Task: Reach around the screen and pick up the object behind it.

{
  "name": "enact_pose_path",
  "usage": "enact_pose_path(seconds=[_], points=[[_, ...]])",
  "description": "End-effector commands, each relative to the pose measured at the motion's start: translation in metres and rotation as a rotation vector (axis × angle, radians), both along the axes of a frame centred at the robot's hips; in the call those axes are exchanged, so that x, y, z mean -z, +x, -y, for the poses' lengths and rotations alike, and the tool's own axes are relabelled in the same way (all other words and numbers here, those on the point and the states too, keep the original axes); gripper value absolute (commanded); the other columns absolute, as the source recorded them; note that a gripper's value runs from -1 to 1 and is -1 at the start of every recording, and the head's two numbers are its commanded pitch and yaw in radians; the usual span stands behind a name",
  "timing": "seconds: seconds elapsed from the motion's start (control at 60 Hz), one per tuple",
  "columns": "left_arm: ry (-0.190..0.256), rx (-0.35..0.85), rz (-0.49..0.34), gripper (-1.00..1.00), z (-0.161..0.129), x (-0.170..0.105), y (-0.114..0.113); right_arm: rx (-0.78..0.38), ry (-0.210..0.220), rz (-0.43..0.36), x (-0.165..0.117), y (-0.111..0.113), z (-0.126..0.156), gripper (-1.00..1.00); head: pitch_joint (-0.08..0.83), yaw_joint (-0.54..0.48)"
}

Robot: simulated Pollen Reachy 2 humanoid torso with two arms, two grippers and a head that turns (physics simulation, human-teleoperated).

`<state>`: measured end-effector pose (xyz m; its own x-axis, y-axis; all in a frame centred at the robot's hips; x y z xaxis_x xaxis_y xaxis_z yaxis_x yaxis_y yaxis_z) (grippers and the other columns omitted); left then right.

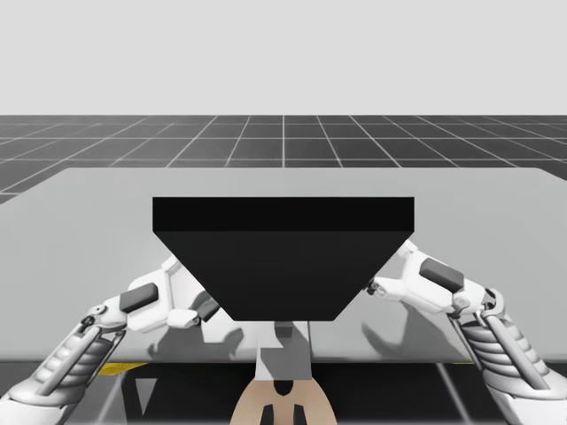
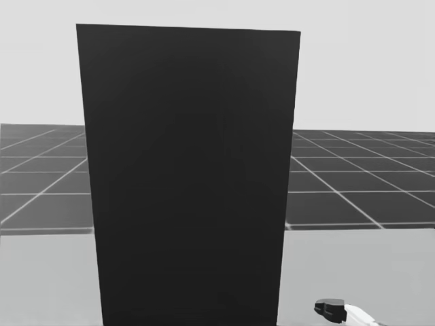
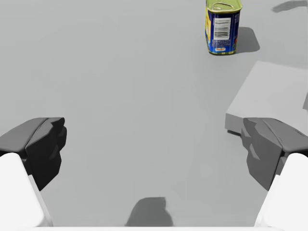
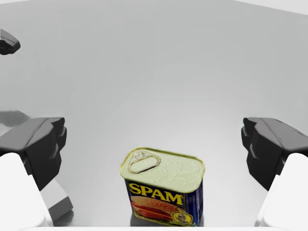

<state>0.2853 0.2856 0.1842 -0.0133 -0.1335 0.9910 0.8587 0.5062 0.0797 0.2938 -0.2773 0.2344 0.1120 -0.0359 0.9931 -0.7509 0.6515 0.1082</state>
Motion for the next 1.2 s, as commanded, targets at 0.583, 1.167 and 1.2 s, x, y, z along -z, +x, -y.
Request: enact_pose_path(seconds=[0.583, 1.167, 1.2], points=[[0.067, -0.019, 0.009, -1.0, 0.005, 0.008, 0.005, 0.028, -0.046, 0.092, 0.086, 0.042, -0.047, -1.0, 0.14, -0.1], [0.095, -0.022, 0.035, -1.0, 0.009, 0.011, 0.005, 0.023, -0.101, 0.141, 0.126, 0.063, -0.072, 1.0, 0.151, -0.1], [0.096, -0.025, 0.037, -1.0, 0.008, 0.012, 0.005, 0.029, -0.1, 0.15, 0.124, 0.062, -0.07, 1.0, 0.149, -0.1]])
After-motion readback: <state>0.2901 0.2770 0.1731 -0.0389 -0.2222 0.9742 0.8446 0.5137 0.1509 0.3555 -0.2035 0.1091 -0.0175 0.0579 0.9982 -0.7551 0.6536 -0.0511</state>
